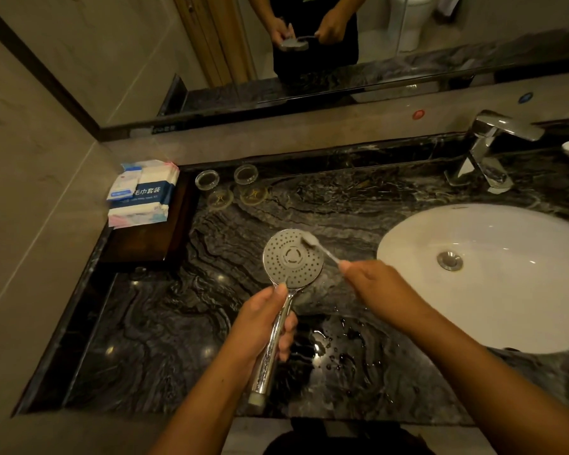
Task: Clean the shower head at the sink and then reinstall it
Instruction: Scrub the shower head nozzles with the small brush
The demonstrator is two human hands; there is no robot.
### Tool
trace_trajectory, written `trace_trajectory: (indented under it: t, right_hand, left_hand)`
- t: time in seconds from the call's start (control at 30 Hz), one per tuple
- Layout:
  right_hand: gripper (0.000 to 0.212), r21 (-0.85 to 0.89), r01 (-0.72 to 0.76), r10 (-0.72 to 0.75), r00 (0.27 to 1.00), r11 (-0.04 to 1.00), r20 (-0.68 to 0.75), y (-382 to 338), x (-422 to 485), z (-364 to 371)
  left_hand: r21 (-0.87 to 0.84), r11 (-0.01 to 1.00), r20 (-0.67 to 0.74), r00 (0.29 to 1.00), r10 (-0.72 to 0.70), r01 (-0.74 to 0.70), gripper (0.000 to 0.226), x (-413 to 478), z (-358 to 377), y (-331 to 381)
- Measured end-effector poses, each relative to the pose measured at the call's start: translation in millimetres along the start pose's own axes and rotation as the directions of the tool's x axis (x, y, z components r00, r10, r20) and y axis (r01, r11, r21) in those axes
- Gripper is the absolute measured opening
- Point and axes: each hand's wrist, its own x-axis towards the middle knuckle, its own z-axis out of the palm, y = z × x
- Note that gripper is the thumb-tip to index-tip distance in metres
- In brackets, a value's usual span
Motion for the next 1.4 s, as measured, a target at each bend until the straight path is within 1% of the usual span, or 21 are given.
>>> trace_trajectory:
  t: [0.03, 0.07, 0.17, 0.2, 0.23, 0.33, 0.37, 0.4, 0.5, 0.57, 0.73, 0.77, 0.9, 0.93, 1.0, 1.07, 1.1, 1.23, 1.27, 1.33, 1.4]
  right_hand:
    - [0.048, 0.026, -0.002, 0.004, 0.999, 1.000, -0.041, 1, 2, -1]
    - [0.048, 0.031, 0.001, -0.001, 1.000, 1.000, -0.020, -1, 0, 0]
    - [0.048, -0.043, 0.038, -0.029, 0.980, 0.998, 0.197, 1, -15, 17]
    - [0.048, -0.068, 0.044, -0.028, 0.974, 0.997, 0.224, 2, -16, 19]
    - [0.049, -0.077, 0.038, -0.022, 0.980, 0.996, 0.199, 2, -14, 16]
    - [0.049, -0.037, -0.009, 0.008, 0.999, 0.999, -0.046, 0, 2, -1]
    - [0.049, -0.014, -0.006, 0.005, 0.996, 1.000, -0.088, 1, 4, -3]
    - [0.049, -0.012, 0.000, -0.001, 0.998, 1.000, -0.068, 0, 3, -2]
    - [0.049, -0.117, 0.048, -0.027, 0.984, 0.992, 0.178, 1, -13, 12]
    - [0.048, -0.163, 0.056, -0.017, 0.973, 0.985, 0.229, 3, -15, 12]
    - [0.053, -0.006, -0.026, 0.025, 0.996, 1.000, -0.086, 6, 7, -2]
    - [0.052, 0.009, -0.031, 0.032, 0.997, 0.999, -0.073, 6, 3, 1]
    - [0.049, -0.089, 0.017, 0.005, 0.973, 0.996, 0.232, 0, -19, 16]
    - [0.048, -0.111, 0.036, -0.008, 0.972, 0.993, 0.237, -1, -18, 13]
    - [0.047, -0.113, 0.042, -0.026, 0.990, 0.993, 0.138, -3, -7, 0]
    - [0.047, -0.001, 0.001, -0.001, 1.000, 1.000, -0.018, -2, 4, -10]
    - [0.048, 0.036, -0.008, 0.009, 0.999, 0.999, -0.040, -4, 4, -10]
    - [0.049, -0.076, 0.044, -0.030, 0.984, 0.996, 0.178, -8, -20, 13]
    - [0.048, -0.118, 0.063, -0.040, 0.981, 0.991, 0.191, -8, -21, 11]
    - [0.047, -0.163, 0.042, -0.025, 0.994, 0.986, 0.104, -8, -10, -3]
    - [0.049, -0.040, -0.017, 0.015, 0.999, 0.999, -0.049, -7, 1, -17]
  left_hand:
    - [0.000, 1.000, -0.001, 1.000, -0.004, 0.004, 0.027, 0, 1, 1]
    - [-0.001, 1.000, 0.002, 1.000, -0.006, 0.006, 0.028, 1, 1, 2]
    - [-0.005, 1.000, 0.004, 1.000, -0.003, 0.003, 0.028, 2, 1, 3]
    - [-0.006, 1.000, 0.005, 1.000, -0.003, 0.003, 0.028, 2, 0, 3]
    - [-0.009, 1.000, 0.007, 1.000, -0.006, 0.006, 0.029, 2, 1, 3]
    - [-0.025, 1.000, 0.010, 1.000, -0.011, 0.012, 0.029, 2, 3, 3]
    - [-0.026, 1.000, 0.007, 1.000, -0.010, 0.010, 0.028, 2, 4, 4]
    - [-0.024, 1.000, 0.004, 1.000, -0.007, 0.007, 0.027, 2, 4, 5]
    - [-0.026, 1.000, -0.005, 1.000, -0.011, 0.011, 0.028, 3, 1, 5]
    - [-0.027, 0.999, -0.010, 1.000, -0.017, 0.017, 0.029, 3, -1, 3]
    - [-0.046, 0.999, -0.010, 1.000, -0.025, 0.024, 0.026, 3, 1, 5]
    - [-0.046, 0.999, -0.006, 1.000, -0.021, 0.021, 0.026, 3, 1, 5]
    - [-0.056, 0.998, -0.003, 1.000, -0.028, 0.027, 0.027, 3, -2, 6]
    - [-0.060, 0.998, 0.002, 1.000, -0.028, 0.028, 0.027, 3, -2, 7]
    - [-0.065, 0.997, 0.015, 0.999, -0.032, 0.033, 0.026, 3, 0, 10]
    - [-0.073, 0.997, 0.026, 0.999, -0.027, 0.029, 0.025, 4, 2, 14]
    - [-0.074, 0.997, 0.028, 0.999, -0.023, 0.025, 0.025, 6, 2, 16]
    - [-0.083, 0.996, 0.020, 0.999, -0.028, 0.029, 0.027, 8, 0, 17]
    - [-0.078, 0.997, 0.021, 0.999, -0.025, 0.026, 0.027, 8, 0, 16]
    - [-0.062, 0.998, 0.021, 0.999, -0.025, 0.026, 0.027, 8, 1, 16]
    - [-0.059, 0.998, 0.029, 0.999, -0.025, 0.027, 0.026, 8, 3, 17]
